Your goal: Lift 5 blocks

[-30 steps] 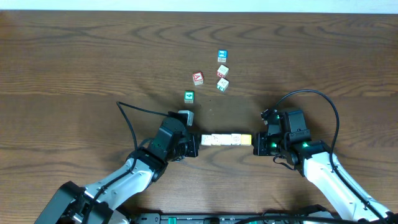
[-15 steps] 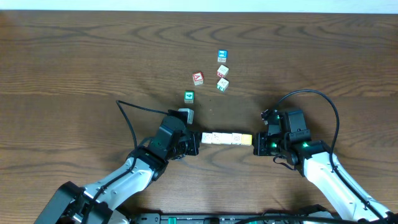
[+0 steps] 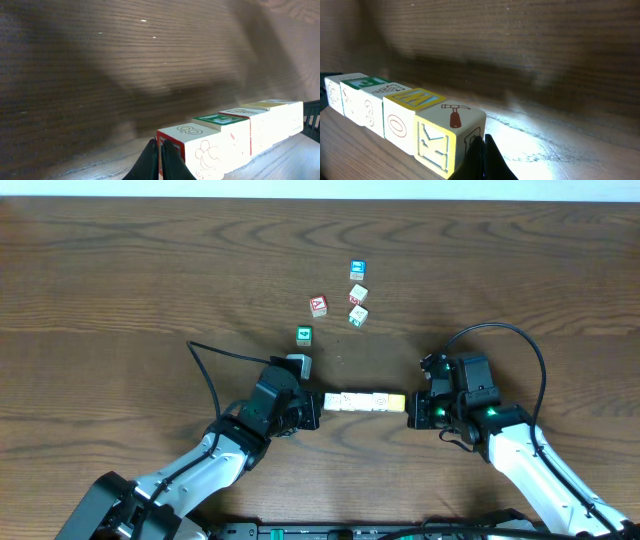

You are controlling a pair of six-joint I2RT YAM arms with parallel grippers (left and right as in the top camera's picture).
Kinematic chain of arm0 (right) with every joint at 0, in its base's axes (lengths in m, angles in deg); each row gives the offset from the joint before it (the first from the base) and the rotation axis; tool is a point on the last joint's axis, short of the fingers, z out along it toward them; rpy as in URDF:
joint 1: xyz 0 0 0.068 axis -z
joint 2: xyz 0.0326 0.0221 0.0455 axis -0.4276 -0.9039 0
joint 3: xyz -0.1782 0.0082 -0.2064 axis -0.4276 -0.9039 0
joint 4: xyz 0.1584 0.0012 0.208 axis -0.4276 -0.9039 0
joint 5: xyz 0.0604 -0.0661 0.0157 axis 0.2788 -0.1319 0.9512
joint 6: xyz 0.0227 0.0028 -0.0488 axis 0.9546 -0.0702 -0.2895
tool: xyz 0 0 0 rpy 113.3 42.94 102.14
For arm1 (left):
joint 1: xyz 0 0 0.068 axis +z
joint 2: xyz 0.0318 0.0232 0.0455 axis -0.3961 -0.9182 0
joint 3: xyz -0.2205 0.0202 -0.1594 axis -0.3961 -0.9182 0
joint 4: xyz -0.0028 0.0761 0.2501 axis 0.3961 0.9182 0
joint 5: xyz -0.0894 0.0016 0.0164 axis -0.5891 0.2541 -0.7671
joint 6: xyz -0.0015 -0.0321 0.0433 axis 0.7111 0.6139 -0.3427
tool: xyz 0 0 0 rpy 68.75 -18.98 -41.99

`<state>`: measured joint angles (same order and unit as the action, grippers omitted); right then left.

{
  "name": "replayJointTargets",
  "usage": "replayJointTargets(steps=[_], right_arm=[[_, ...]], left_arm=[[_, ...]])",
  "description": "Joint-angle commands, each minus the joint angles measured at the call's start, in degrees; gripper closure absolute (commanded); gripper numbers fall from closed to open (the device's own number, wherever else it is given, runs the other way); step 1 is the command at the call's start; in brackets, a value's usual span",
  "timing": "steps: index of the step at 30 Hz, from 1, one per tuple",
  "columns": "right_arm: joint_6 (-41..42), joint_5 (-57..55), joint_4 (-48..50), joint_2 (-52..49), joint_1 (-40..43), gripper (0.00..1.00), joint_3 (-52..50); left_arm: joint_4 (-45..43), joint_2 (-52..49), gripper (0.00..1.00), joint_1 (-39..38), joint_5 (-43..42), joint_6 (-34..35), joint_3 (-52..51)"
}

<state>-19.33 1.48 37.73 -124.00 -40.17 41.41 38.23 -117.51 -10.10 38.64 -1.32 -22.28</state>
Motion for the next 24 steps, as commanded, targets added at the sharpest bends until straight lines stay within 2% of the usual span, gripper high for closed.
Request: replayJointTargets(steps=[1,24], right_arm=[[-0.09,17.51,1.44,1.11,-2.89,0.99,2.99],[-0.09,17.86,1.20,1.11,-2.89,0.99,4.22]], left_arm=[[-2.27,1.60,0.93,-2.38,-11.80,0.55,4.94],[-2.25,2.36,0.93,-2.38,-11.78,0.55,5.75]])
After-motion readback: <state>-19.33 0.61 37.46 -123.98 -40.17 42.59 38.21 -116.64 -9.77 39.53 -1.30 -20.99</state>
